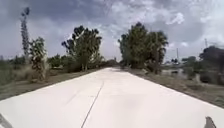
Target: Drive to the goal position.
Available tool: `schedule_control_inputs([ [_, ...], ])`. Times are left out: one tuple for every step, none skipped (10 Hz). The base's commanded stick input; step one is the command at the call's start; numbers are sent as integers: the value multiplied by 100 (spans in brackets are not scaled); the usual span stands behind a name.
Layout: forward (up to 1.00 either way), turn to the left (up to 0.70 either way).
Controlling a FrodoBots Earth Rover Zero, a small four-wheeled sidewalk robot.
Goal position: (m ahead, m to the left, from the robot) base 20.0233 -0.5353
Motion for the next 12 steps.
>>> schedule_control_inputs([
  [70, 0],
  [70, 0],
  [70, 0],
  [70, 0],
  [70, 0],
  [70, 0],
  [70, 0],
  [70, 0],
  [70, 0],
  [70, 0],
  [70, 0],
  [70, 0],
])
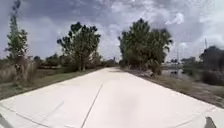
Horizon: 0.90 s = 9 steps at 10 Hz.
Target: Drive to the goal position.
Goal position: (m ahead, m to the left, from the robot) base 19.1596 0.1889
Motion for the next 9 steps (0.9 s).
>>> schedule_control_inputs([
  [70, 0],
  [70, 0],
  [70, 0],
  [70, 0],
  [70, 0],
  [70, 0],
  [70, 0],
  [70, 0],
  [70, 0],
])
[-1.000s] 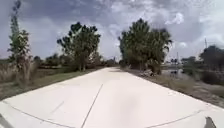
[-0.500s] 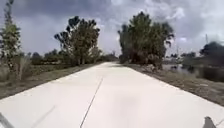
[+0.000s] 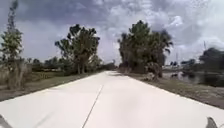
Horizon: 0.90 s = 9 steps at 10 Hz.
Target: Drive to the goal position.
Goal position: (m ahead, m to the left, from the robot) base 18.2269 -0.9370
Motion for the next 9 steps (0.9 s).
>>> schedule_control_inputs([
  [70, 0],
  [70, 0],
  [70, 0],
  [70, 0],
  [70, 0],
  [70, 0],
  [70, 0],
  [70, 0],
  [70, 0],
])
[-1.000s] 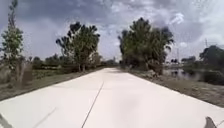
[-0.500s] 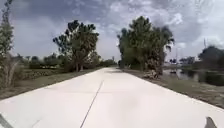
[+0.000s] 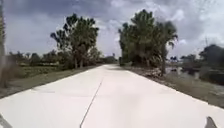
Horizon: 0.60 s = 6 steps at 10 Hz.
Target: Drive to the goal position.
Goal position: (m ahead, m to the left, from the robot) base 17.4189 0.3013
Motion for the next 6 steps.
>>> schedule_control_inputs([
  [70, 0],
  [70, 0],
  [70, 0],
  [70, 0],
  [70, 0],
  [70, 0],
])
